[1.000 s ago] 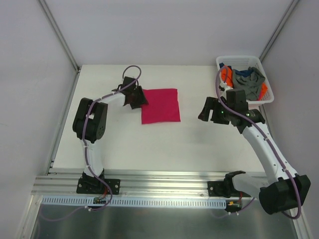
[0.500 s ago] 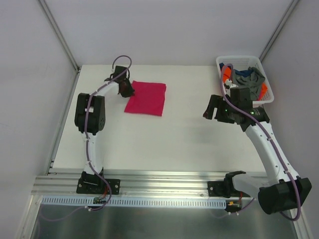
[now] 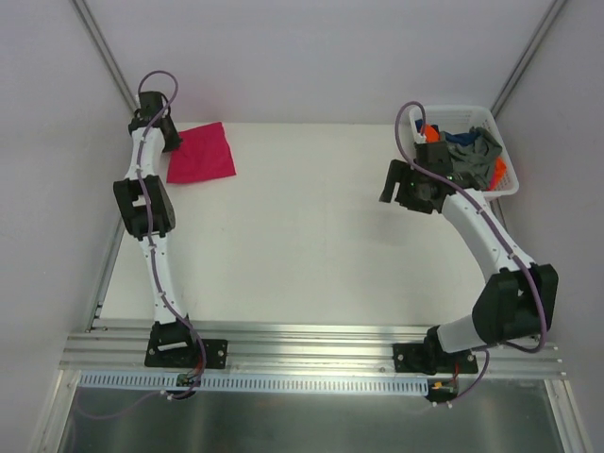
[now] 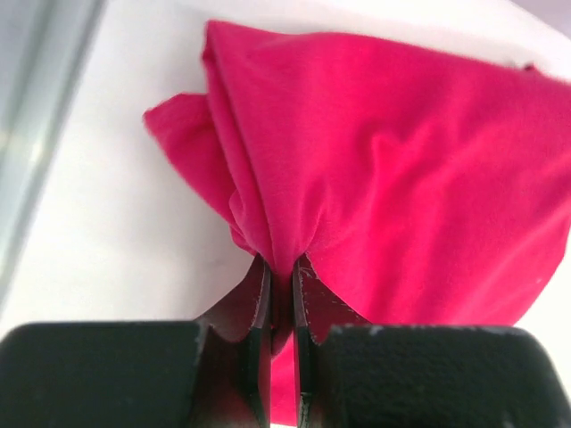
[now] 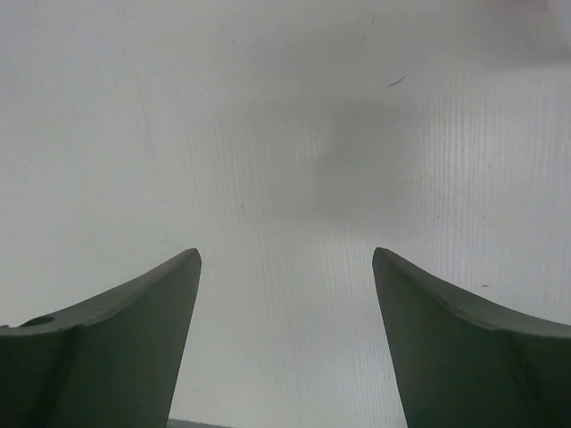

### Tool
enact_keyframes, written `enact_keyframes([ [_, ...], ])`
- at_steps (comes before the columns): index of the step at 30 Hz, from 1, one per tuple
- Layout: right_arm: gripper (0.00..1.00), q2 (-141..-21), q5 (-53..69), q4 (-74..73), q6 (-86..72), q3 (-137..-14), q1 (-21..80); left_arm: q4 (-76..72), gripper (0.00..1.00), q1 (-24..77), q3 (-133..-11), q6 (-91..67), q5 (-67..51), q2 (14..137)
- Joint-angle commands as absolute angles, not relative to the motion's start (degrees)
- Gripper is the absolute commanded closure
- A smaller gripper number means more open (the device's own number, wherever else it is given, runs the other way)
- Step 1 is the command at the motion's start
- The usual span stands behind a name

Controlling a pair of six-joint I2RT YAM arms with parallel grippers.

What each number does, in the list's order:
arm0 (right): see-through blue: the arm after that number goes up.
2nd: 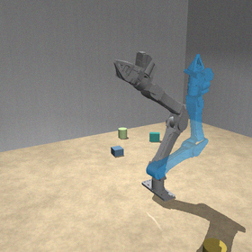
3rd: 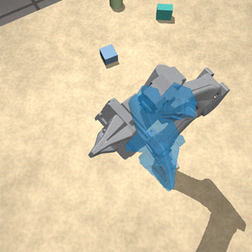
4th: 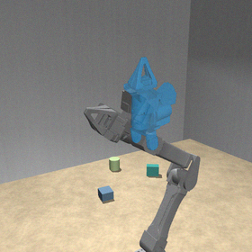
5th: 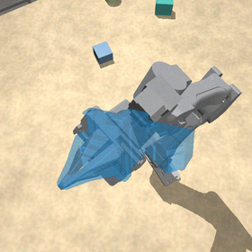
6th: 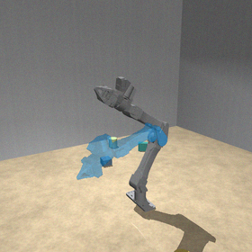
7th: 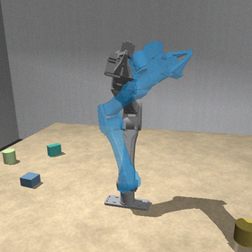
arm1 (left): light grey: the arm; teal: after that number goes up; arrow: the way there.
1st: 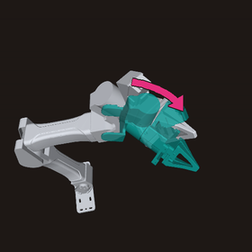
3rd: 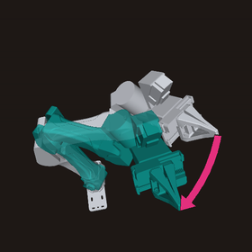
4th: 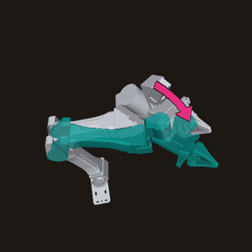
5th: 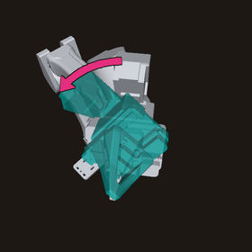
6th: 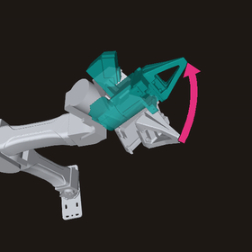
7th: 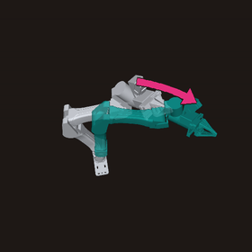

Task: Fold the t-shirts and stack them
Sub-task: Neatly place the folded tshirt to the corner

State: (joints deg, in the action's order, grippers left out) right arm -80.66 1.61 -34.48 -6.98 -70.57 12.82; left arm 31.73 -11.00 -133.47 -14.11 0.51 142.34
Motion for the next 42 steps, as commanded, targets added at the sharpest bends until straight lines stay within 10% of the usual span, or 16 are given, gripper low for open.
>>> enact_keyframes([
  [1,0.18,-85.1,-2.5,-32.4,-9.0,-74.7,12.5,34.9,0.99,-9.2,-140.9,-3.1,6.9,145.7],
  [21,0.18,-99.2,-1.7,-45.3,-10.6,-93.2,13.0,17.4,0.92,-14.6,-148.4,12.6,16.6,155.2],
  [31,0.17,-102.7,2.3,-44.7,-9.4,-95.3,14.8,18.7,0.28,-15.9,-150.0,11.2,13.5,151.8],
  [36,0.17,-99.1,5.1,-40.0,-10.3,-91.6,14.9,19.7,0.23,-15.6,-145.8,7.3,20.7,143.1],
  [42,0.15,-93.9,7.5,-37.3,-7.3,-88.7,14.8,17.2,0.25,-13.2,-127.3,-6.3,3.3,130.8],
])
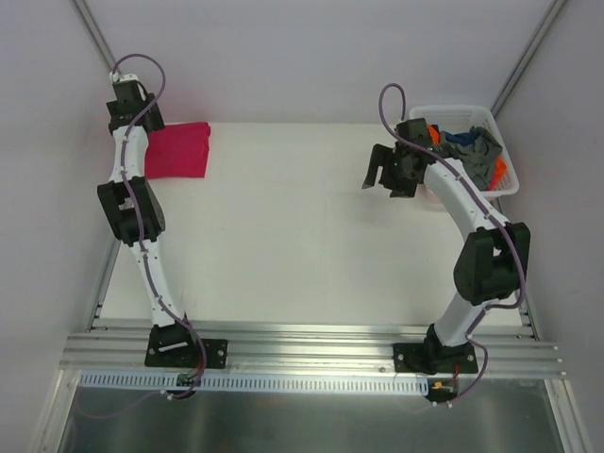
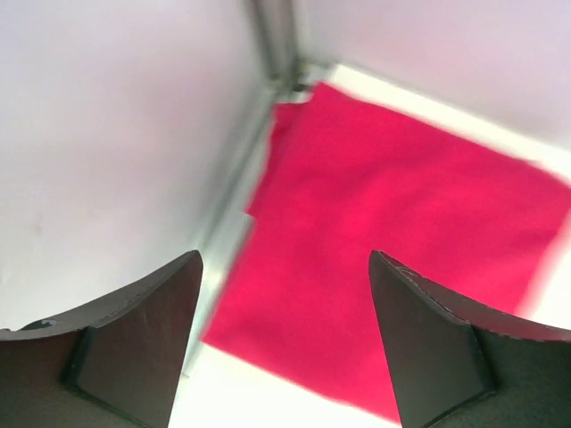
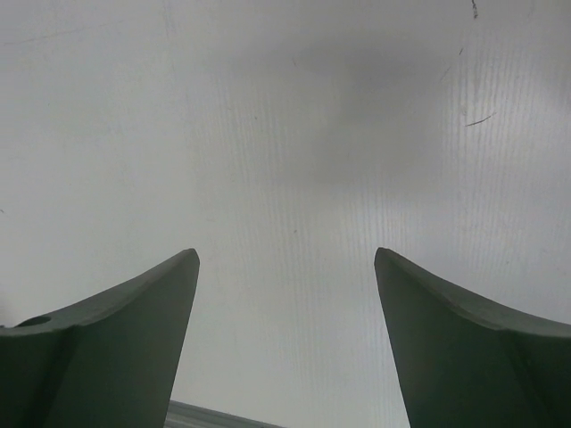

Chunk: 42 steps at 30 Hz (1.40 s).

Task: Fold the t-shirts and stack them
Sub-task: Neatly place the folded tshirt to the corner

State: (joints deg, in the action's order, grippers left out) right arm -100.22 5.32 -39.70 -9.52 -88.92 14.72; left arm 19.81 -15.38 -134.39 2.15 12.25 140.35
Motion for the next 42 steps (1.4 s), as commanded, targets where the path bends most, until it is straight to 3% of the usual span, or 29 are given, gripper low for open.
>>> enact_keyframes([
  [1,0.15,-93.2,7.1,-38.1,-6.9,-88.6,14.7,15.2,0.24,-12.4,-124.4,-7.5,2.2,128.9],
  [3,0.14,-92.1,7.6,-38.9,-6.7,-88.7,14.2,11.1,0.23,-10.2,-120.0,-10.2,1.0,128.8],
  [11,0.13,-87.4,5.3,-39.6,-6.6,-88.6,13.3,11.0,0.2,-10.0,-121.6,-24.8,1.8,138.3],
  [18,0.1,-85.7,4.9,-39.7,-5.0,-92.9,12.4,10.7,0.13,-10.9,-122.7,-25.0,-4.1,136.4],
  [20,0.01,-85.7,4.4,-39.6,-4.7,-95.2,12.1,10.7,0.07,-10.1,-119.5,-24.0,-7.4,130.5],
  [21,0.03,-85.6,3.5,-39.6,-4.3,-95.8,12.0,10.7,0.01,-9.4,-115.6,-23.1,-8.0,128.2],
  [29,0.03,-83.8,-2.5,-36.0,2.5,-97.1,10.3,10.7,0.01,-0.7,-81.6,-19.8,-12.7,92.7],
  [37,0.03,-73.4,-2.8,-30.8,4.1,-79.8,10.5,11.6,0.01,1.8,-55.2,-24.5,-12.9,55.2],
  [42,0.03,-58.7,-1.2,-23.9,0.1,-64.3,10.5,13.5,0.01,1.8,-41.4,-27.6,-8.1,39.3],
])
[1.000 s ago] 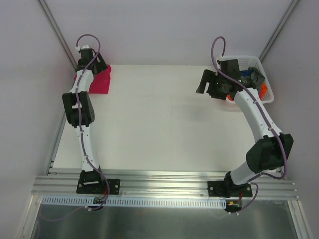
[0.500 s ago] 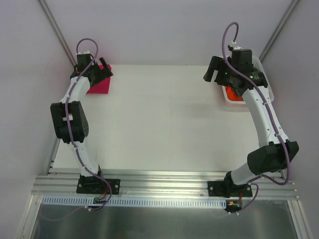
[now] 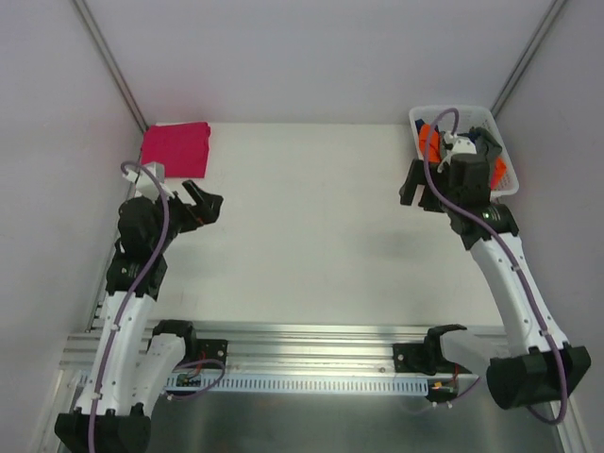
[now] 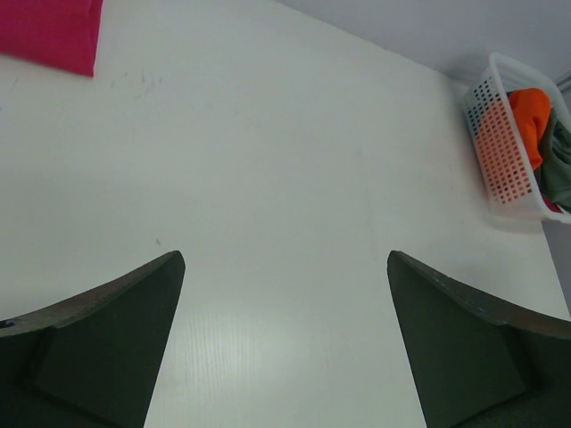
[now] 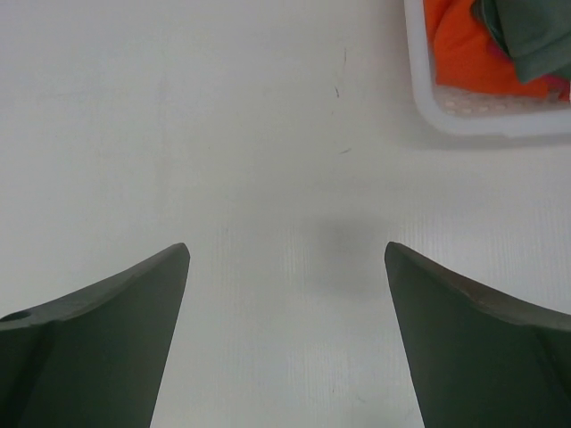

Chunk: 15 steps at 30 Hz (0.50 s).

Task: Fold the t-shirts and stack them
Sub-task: Neatly place the folded tshirt to the corner

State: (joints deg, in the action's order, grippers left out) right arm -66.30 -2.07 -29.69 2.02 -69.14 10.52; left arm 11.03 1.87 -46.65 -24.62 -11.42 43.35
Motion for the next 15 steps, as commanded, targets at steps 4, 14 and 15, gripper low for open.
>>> enact_keyframes([
  [4,0.03,-53.2,-4.0,-23.2,-3.3,-54.1,10.5,14.2,0.01,1.8,-35.6,-29.3,-5.7,34.1],
  [14,0.03,-50.1,-0.5,-18.2,-4.8,-46.9,10.4,15.0,0.01,1.8,-37.5,-28.5,-9.0,37.4],
  [15,0.03,-49.8,-0.5,-18.1,-5.0,-46.9,10.5,14.9,0.01,1.8,-37.4,-28.5,-8.7,37.5],
])
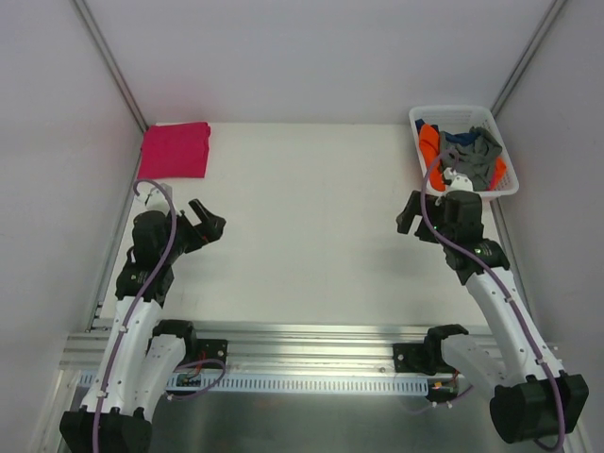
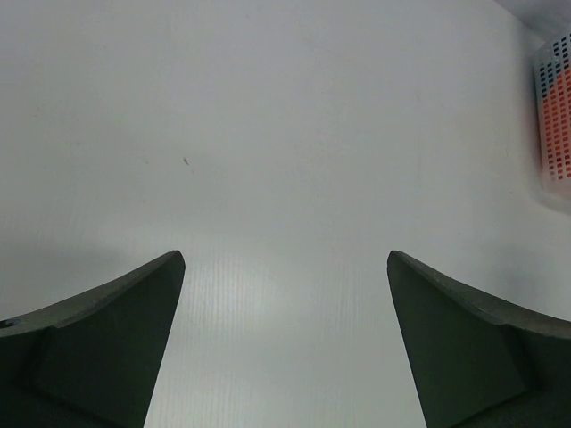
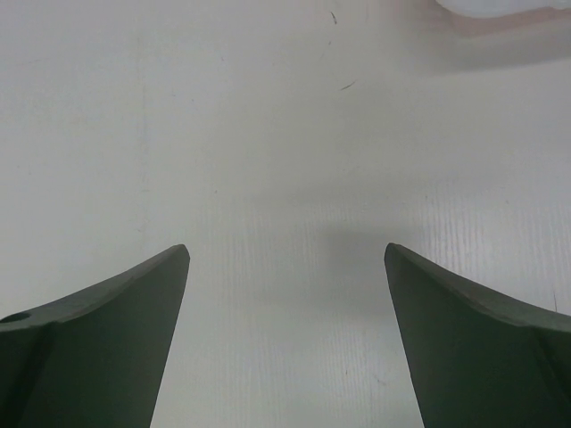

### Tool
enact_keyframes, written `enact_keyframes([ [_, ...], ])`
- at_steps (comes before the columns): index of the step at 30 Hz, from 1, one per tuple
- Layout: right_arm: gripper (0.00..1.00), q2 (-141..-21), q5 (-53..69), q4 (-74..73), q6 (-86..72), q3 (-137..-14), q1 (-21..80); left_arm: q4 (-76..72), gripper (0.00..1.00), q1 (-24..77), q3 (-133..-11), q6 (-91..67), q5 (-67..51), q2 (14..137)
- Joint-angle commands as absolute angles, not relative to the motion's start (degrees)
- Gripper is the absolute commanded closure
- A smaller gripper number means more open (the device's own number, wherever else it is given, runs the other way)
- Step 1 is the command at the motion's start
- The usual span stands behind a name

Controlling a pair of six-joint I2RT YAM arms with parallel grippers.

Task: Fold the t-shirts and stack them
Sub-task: Neatly place the folded tshirt to the corner

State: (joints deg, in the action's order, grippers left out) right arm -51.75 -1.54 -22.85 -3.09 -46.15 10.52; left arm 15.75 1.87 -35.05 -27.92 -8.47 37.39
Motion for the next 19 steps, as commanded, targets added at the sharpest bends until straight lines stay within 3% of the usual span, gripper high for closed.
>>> enact_keyframes([
  [1,0.03,-49.7,-0.5,-18.1,-5.1,-47.0,10.5,15.1,0.01,1.8,-37.4,-28.5,-8.7,37.4],
  [19,0.03,-46.1,-0.5,-20.1,-4.8,-47.5,10.4,17.0,0.01,1.8,-37.6,-27.1,-9.1,34.3],
])
